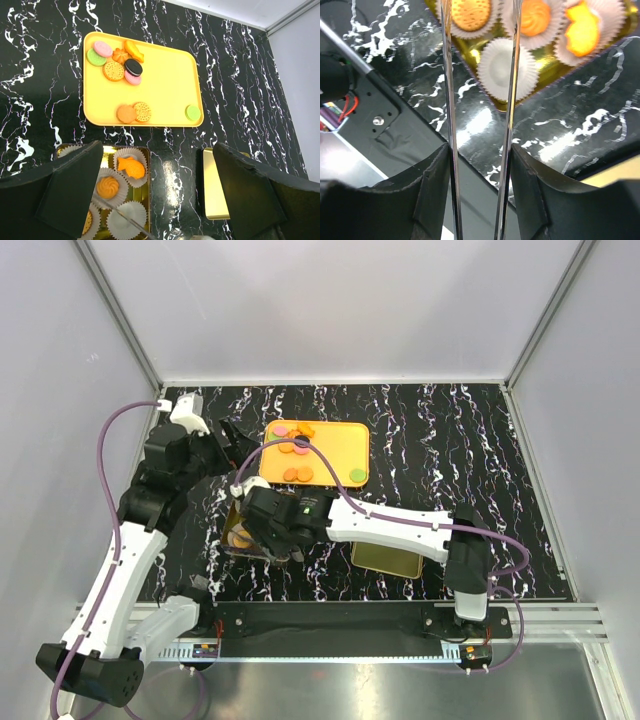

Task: Pack the cookies

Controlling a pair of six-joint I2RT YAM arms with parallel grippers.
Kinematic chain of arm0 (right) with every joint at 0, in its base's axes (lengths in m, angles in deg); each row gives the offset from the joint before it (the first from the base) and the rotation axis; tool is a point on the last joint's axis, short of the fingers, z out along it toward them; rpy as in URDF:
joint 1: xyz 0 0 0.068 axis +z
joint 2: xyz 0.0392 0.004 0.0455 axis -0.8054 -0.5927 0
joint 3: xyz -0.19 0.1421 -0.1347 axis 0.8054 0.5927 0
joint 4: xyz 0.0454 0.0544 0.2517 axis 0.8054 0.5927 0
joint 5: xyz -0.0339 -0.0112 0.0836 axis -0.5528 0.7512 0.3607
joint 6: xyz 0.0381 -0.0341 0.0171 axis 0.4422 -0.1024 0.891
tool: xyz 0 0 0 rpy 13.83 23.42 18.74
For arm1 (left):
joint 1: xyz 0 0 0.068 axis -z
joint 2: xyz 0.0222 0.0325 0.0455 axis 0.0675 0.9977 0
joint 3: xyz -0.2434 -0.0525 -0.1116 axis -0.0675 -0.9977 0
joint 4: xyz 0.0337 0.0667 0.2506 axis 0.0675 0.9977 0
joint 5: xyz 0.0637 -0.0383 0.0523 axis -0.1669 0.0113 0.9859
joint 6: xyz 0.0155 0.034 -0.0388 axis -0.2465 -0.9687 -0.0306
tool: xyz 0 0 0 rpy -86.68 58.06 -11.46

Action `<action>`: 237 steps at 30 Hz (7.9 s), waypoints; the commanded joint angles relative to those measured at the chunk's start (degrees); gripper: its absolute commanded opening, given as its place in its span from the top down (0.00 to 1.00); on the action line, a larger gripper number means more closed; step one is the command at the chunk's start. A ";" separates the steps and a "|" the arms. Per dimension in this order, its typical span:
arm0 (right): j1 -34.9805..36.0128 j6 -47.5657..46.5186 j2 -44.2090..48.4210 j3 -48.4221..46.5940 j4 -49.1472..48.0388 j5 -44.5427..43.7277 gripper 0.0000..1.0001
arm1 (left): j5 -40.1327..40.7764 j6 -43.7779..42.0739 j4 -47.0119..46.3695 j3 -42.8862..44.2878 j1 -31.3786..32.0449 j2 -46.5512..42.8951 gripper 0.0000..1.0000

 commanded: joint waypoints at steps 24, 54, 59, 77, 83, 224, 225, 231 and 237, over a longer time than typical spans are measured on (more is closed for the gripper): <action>-29.64 -3.65 19.32 18.46 -2.74 -6.44 0.47 | -0.20 0.02 -1.94 4.22 -0.09 0.75 0.01; -34.93 -4.45 17.65 25.32 -5.47 -2.13 0.48 | -1.00 0.29 -2.82 2.28 -0.09 1.37 0.01; -35.20 -4.62 17.48 25.15 -5.12 -1.51 0.48 | -1.26 0.38 -3.09 2.11 -0.09 1.45 0.01; -35.72 -5.41 14.93 22.52 -4.77 2.62 0.50 | -1.52 0.46 -3.26 1.93 -0.09 1.45 0.01; -35.81 -5.68 15.28 22.07 -3.97 1.83 0.50 | -1.26 0.20 -3.09 1.93 -0.09 1.19 0.01; -2.94 2.41 14.23 13.11 2.00 4.73 0.50 | -2.05 0.90 -4.49 0.09 -0.27 2.16 0.01; -2.94 2.41 14.23 13.11 2.00 4.82 0.50 | -2.05 0.99 -4.41 0.09 -0.27 2.16 0.01; -2.94 2.15 14.14 12.76 2.00 4.73 0.48 | -2.05 0.99 -4.41 0.09 -0.27 2.25 0.01; -2.94 1.27 15.71 12.06 2.26 3.07 0.48 | -2.05 0.90 -4.41 0.18 -0.27 2.16 0.01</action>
